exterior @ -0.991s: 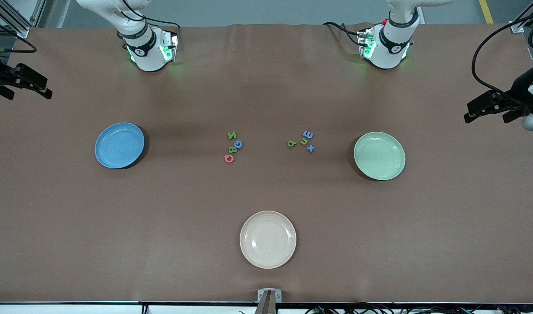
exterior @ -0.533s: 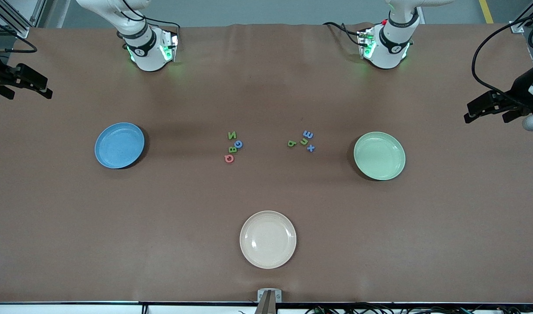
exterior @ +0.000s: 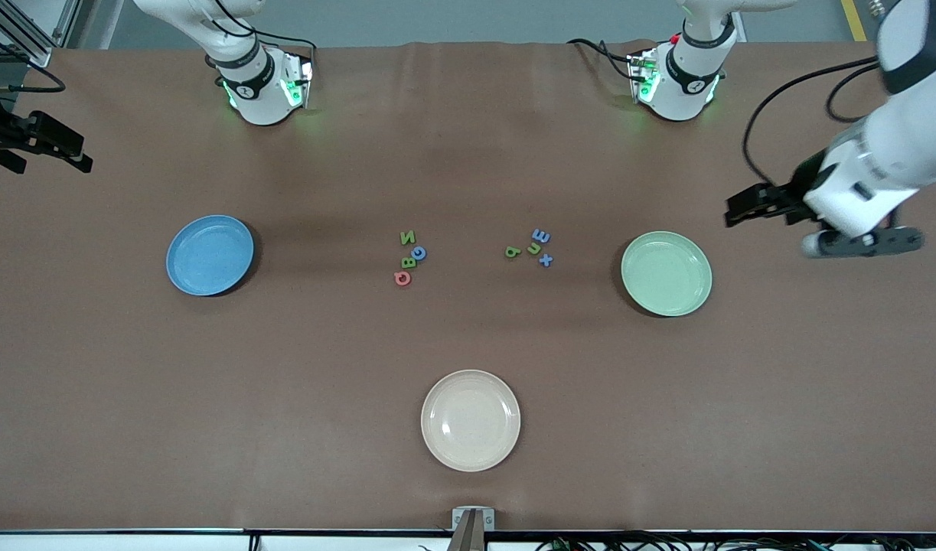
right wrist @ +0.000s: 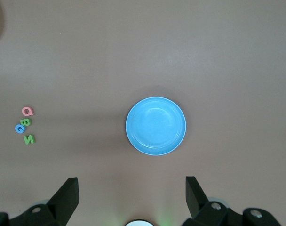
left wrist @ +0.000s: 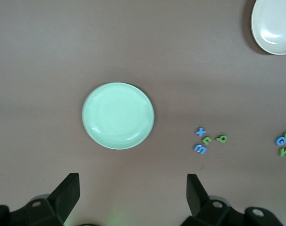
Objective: Sort uppercase to blue plate, lowercase to green plate
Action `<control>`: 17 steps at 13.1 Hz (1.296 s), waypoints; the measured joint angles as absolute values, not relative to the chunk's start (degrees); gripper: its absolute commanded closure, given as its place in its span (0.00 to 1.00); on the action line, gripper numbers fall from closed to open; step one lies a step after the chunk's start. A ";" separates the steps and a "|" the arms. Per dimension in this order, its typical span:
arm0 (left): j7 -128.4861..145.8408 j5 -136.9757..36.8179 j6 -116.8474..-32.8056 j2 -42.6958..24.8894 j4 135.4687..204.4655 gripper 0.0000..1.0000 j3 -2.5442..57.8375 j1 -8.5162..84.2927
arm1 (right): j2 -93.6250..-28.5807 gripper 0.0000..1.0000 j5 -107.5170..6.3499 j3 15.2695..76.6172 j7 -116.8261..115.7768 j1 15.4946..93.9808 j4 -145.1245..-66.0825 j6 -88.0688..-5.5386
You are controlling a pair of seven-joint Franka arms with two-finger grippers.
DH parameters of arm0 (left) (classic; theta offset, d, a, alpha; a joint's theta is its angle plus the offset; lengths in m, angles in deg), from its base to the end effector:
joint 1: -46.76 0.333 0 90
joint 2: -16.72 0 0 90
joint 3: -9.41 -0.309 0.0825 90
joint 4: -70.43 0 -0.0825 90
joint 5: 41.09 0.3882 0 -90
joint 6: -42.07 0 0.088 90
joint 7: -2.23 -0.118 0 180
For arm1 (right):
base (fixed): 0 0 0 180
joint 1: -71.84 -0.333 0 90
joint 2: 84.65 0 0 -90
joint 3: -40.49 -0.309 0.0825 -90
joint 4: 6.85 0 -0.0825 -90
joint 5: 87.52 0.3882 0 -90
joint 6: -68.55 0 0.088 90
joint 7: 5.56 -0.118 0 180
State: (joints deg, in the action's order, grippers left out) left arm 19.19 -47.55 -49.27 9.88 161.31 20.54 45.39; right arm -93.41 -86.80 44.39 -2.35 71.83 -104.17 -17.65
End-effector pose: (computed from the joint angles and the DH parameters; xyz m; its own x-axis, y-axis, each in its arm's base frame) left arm 0.5729 -0.1348 0.5348 0.9865 0.0788 -0.1435 0.0932 -0.9909 0.0967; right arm 0.5024 -0.0352 0.6215 0.9991 -0.0098 -0.0402 -0.0108 -0.9996 -0.0252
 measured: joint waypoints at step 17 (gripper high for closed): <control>62.01 -34.70 -89.48 -9.89 178.49 0.00 32.33 33.97 | -82.06 0.00 -86.88 44.47 -2.32 71.83 -103.01 -20.89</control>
